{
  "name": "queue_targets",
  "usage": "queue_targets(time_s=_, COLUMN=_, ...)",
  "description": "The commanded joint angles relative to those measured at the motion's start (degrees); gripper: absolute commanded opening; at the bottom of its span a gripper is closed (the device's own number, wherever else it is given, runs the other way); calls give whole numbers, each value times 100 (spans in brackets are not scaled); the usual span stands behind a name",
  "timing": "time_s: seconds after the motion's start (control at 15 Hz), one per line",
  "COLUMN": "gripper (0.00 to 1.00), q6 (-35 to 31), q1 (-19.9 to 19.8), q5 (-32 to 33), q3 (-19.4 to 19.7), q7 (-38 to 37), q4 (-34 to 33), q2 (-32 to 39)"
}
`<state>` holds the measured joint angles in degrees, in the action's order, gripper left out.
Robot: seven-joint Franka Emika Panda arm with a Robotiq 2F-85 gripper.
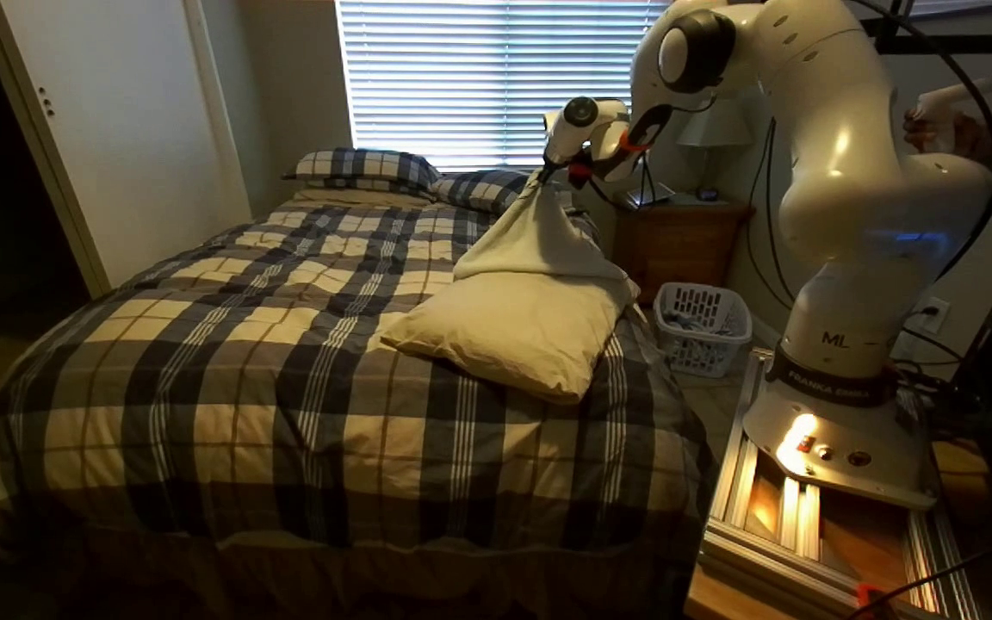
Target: Fold the towel
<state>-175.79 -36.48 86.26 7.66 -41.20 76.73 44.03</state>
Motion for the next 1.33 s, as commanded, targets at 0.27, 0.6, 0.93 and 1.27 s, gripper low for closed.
queue_targets(time_s=0.27, gripper=8, q6=-32, q1=-153, q5=-305, q3=-170, q7=341, q4=-565, q2=441)
queue_targets(time_s=0.6, gripper=8, q6=-32, q1=-220, q5=-411, q3=-245, q7=482, q4=-808, q2=637)
queue_targets(time_s=0.93, gripper=2, q6=-25, q1=-276, q5=-542, q3=-318, q7=538, q4=-1102, q2=880)
queue_targets(time_s=1.27, gripper=2, q6=-135, q1=-346, q5=-670, q3=-453, q7=651, q4=-1375, q2=1203)
